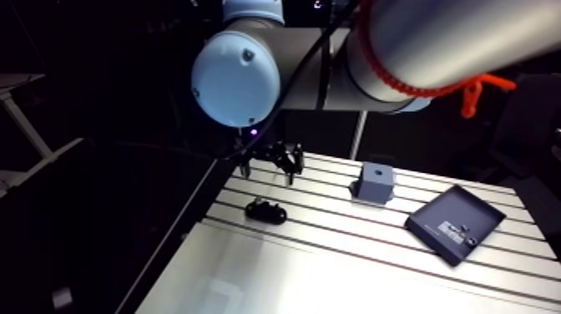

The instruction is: Pick up the M10 bolt and insert it into the hex recess until seated.

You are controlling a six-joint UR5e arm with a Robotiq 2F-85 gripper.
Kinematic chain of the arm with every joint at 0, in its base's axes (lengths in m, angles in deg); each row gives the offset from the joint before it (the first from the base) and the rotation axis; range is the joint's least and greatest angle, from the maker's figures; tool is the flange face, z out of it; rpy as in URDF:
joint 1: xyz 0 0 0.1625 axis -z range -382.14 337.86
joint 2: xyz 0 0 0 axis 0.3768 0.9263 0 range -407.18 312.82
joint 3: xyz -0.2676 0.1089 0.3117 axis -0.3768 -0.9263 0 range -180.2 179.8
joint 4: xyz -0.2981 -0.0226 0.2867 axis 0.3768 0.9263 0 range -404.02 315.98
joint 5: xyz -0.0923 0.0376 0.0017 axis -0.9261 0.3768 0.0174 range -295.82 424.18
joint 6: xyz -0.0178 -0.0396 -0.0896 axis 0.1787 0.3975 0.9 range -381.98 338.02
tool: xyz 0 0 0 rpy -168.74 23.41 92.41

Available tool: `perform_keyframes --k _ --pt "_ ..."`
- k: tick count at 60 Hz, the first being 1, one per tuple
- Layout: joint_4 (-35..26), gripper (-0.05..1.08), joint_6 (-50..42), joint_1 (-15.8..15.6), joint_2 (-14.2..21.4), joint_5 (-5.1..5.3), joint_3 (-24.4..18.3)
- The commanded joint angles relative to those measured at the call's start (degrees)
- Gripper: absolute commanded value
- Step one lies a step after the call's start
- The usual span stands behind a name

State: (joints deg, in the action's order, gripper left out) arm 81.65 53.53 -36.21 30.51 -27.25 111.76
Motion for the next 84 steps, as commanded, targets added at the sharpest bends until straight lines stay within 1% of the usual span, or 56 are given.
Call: perform_keyframes --k 1,4,11,20,23,31,35,47,58,70,84 --pt "2.71 0.05 0.35 -0.15 -1.50 0.32 0.76" --pt "3.36 0.07 0.45 -0.40 -1.78 0.58 0.76" --pt "3.67 0.08 0.46 -0.59 -2.35 0.60 0.76" --pt "4.08 0.11 0.79 -1.38 -3.10 0.60 0.84" --pt "4.52 0.13 1.14 -1.72 -3.35 0.68 0.77" --pt "4.73 0.14 1.17 -1.76 -3.70 0.95 0.76" --pt "4.73 0.17 1.17 -1.75 -3.82 0.87 0.92" --pt "4.90 0.18 0.92 -1.75 -3.90 0.77 1.03" --pt "6.44 0.25 0.55 -1.75 -4.15 0.77 1.70" --pt "6.92 0.30 0.29 -1.75 -4.59 0.85 1.82" --pt "6.92 0.32 0.20 -1.66 -5.12 0.86 1.82"
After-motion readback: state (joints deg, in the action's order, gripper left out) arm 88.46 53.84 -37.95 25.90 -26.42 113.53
